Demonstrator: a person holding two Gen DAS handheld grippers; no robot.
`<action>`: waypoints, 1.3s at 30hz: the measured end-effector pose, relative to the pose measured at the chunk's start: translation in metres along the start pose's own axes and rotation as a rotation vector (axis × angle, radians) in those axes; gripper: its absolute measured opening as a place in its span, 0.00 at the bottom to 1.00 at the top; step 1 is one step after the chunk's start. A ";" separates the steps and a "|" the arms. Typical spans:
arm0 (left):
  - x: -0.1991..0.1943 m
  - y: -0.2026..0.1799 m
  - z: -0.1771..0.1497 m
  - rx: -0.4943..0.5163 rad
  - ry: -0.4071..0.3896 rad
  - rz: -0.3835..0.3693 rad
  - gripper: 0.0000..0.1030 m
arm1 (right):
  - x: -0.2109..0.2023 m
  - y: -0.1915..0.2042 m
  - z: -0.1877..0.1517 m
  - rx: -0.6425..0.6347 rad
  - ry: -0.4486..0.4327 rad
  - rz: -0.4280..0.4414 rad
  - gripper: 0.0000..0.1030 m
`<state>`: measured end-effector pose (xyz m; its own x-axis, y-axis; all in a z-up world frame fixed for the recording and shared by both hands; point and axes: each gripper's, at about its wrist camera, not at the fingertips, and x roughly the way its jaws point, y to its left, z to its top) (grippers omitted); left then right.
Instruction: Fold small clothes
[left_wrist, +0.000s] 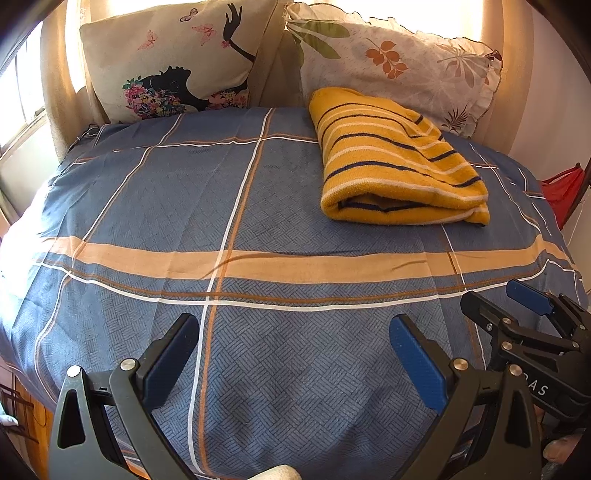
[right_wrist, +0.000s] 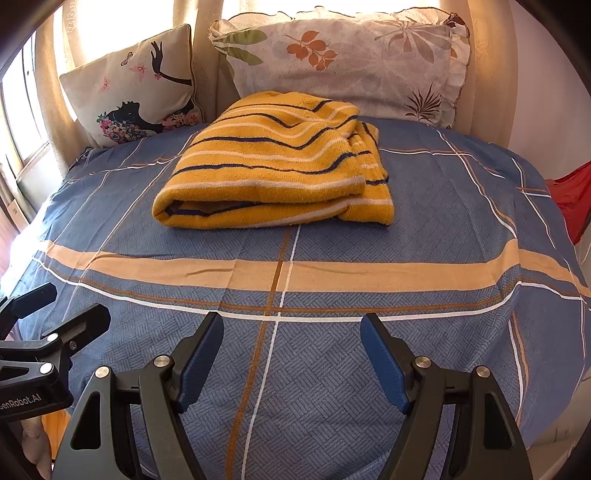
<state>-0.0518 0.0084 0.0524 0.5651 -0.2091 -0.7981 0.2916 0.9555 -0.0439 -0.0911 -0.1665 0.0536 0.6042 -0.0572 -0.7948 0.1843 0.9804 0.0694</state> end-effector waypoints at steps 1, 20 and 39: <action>0.001 0.001 0.000 -0.004 0.001 0.000 0.99 | 0.000 0.000 0.000 0.001 0.000 0.001 0.78; 0.015 0.021 0.012 -0.051 0.018 0.042 0.99 | 0.000 -0.007 0.006 0.036 -0.086 0.032 0.79; 0.027 0.008 0.024 -0.014 0.039 0.049 0.99 | 0.020 -0.017 0.017 0.040 -0.071 0.032 0.79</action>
<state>-0.0157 0.0049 0.0454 0.5483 -0.1540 -0.8220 0.2529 0.9674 -0.0126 -0.0694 -0.1875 0.0465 0.6637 -0.0410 -0.7469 0.1939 0.9738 0.1189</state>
